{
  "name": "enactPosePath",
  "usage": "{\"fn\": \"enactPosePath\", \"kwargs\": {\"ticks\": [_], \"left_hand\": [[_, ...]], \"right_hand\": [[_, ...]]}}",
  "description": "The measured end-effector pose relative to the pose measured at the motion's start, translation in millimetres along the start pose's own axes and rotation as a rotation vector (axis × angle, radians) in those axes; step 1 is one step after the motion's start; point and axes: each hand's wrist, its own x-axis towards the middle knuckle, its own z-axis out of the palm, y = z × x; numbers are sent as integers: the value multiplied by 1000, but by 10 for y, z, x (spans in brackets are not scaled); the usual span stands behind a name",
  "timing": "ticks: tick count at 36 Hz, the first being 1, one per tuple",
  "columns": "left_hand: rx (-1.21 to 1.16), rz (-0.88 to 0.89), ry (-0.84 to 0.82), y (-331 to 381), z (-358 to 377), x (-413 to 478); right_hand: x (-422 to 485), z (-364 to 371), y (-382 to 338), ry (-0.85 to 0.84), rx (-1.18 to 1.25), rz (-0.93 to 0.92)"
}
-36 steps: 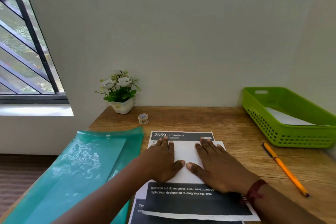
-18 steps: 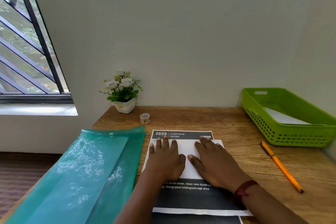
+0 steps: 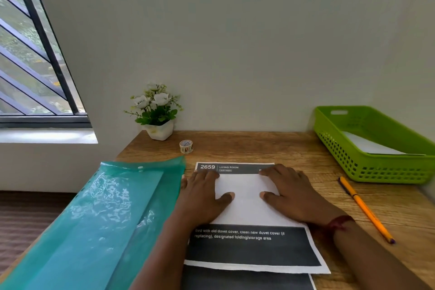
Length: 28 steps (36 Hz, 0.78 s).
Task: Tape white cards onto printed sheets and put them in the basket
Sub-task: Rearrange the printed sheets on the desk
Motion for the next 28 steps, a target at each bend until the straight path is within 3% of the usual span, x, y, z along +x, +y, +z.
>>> {"fn": "enactPosePath", "kwargs": {"ticks": [6,16,28], "left_hand": [[-4,42,58,20,-47,-24],[-22,137,169,9,-90,-16],[-142,210,413,-3,-196,-56]], "right_hand": [[59,-19,6,26,-27,-41],[79,-55,52,393,72,-179],[-75,-254,19,669,225,-254]]}}
